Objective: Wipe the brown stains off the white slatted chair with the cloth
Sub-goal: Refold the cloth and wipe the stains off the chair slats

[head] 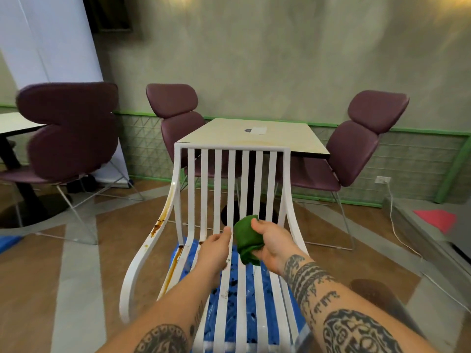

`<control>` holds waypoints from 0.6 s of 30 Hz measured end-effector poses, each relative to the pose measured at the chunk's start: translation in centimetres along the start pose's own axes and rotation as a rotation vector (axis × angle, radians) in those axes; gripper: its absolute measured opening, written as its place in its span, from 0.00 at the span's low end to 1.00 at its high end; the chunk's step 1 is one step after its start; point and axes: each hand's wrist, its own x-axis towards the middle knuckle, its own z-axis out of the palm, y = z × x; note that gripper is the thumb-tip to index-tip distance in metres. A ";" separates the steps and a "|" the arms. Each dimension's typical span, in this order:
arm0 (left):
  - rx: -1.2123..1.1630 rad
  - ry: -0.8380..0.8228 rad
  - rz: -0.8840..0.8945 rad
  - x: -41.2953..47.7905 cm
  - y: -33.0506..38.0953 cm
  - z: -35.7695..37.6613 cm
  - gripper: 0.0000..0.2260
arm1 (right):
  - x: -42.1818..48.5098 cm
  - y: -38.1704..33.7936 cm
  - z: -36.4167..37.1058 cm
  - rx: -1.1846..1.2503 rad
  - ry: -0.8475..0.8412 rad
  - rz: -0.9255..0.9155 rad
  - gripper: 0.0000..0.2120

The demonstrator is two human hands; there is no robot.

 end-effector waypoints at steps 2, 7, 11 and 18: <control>-0.341 -0.163 -0.167 -0.6 -0.1 0.7 0.24 | 0.1 1.4 0.1 -0.047 -0.020 0.028 0.14; -0.376 -0.125 -0.151 -0.2 -2.4 1.6 0.13 | 1.0 5.0 -1.7 -0.480 0.139 -0.196 0.06; -0.351 -0.094 -0.155 0.3 -3.8 1.6 0.11 | 2.6 6.6 -3.1 -0.875 0.278 -0.374 0.21; -0.400 -0.152 -0.138 2.8 -4.1 0.5 0.11 | 3.8 6.3 -3.9 -0.426 -0.079 -0.064 0.16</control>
